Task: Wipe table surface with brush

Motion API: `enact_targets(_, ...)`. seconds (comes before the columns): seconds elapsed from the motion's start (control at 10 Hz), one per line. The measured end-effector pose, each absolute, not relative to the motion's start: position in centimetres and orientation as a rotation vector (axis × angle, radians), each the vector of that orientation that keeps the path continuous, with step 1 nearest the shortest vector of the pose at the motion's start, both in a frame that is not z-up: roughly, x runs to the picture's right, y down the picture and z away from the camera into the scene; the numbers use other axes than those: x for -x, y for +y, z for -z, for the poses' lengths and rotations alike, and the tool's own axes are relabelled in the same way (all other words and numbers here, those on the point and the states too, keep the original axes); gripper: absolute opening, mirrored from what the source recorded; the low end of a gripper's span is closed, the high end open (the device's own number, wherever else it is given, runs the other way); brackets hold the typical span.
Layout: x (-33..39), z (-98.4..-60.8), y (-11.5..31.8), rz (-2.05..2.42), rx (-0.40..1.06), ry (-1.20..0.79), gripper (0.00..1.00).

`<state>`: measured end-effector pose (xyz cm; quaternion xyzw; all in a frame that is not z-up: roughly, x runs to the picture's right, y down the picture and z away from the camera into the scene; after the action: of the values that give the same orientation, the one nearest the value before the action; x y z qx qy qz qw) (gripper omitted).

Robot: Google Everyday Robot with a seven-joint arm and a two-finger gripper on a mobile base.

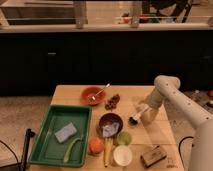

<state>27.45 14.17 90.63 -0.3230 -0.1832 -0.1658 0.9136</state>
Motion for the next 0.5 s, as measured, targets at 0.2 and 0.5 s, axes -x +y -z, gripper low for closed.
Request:
enact_targets(0.2, -27.97, -90.75, 14.45, 0.329, 0.669, -0.375, 0.50)
enact_targets(0.5, -28.24, -90.92, 14.48, 0.328, 0.668, -0.382, 0.20)
